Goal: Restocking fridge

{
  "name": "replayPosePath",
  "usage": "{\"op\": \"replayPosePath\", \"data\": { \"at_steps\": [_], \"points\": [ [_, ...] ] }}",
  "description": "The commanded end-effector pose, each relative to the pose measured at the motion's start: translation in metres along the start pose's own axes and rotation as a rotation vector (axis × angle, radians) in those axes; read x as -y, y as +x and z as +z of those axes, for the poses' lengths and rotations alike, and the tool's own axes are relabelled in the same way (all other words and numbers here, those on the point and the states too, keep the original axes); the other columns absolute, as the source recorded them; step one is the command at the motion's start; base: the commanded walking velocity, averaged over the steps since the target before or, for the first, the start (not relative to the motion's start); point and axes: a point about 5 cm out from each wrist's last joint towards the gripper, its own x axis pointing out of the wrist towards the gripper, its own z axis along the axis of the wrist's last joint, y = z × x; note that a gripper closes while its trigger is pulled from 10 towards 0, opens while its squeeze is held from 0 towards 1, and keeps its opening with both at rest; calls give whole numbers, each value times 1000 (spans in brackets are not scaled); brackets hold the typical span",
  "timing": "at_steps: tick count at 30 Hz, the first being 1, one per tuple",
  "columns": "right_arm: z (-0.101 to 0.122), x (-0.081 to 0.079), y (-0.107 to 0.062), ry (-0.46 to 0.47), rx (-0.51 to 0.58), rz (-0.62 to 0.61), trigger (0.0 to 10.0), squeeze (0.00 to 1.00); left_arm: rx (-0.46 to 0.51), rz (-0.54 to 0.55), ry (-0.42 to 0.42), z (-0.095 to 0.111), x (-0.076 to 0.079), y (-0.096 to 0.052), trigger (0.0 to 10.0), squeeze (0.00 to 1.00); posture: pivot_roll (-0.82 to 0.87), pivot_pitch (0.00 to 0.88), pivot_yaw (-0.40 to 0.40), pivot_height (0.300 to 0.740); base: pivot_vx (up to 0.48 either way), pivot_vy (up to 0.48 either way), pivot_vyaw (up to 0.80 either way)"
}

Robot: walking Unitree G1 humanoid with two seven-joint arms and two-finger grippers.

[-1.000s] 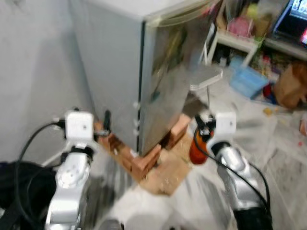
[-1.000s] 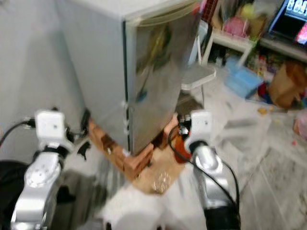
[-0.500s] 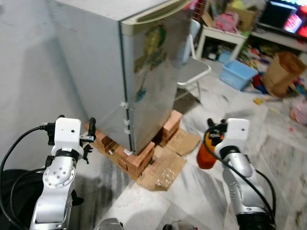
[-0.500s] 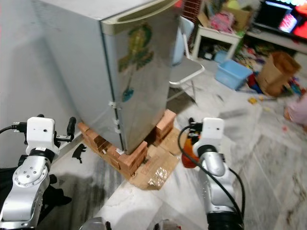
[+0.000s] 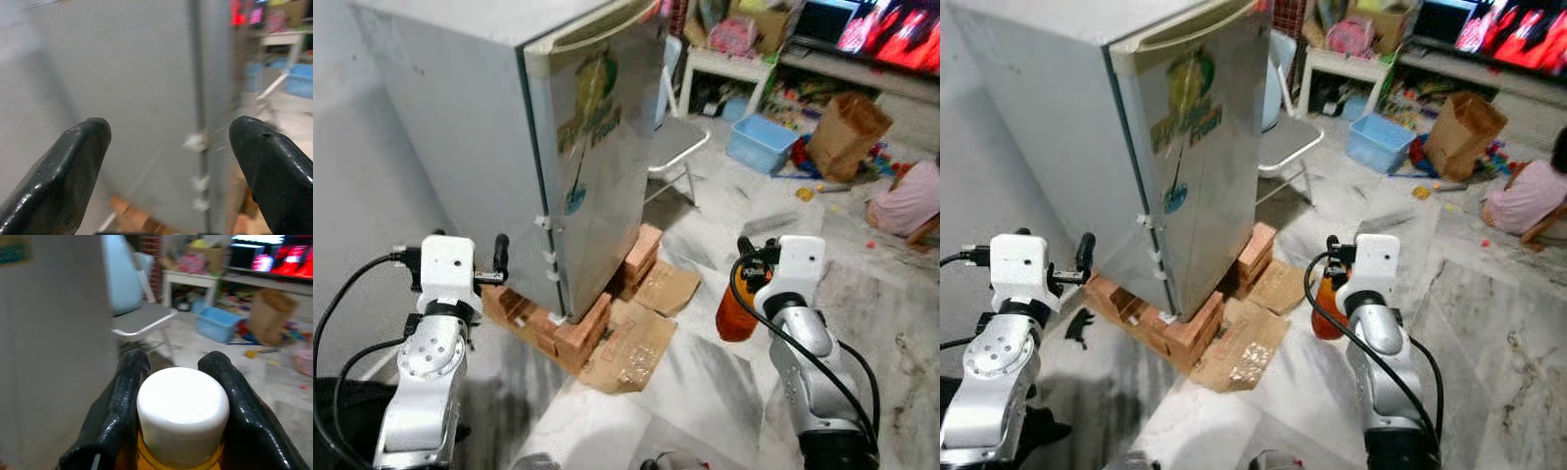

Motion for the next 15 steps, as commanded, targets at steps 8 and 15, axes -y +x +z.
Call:
{"op": "replayPosePath", "data": {
  "at_steps": [8, 15],
  "points": [
    [4, -5, 3, -4, 10, 17, 10000, 0, 31, -37, -34, 9, 8, 1, 10000, 0, 75, 0, -78, 740, 347, 252, -502],
    [3, -3, 2, -5, 5, 14, 10000, 0, 34, -39, -62, 10, 8, 0, 10000, 0, 73, 0, -76, 740, 76, 441, 0]
  ]
}}
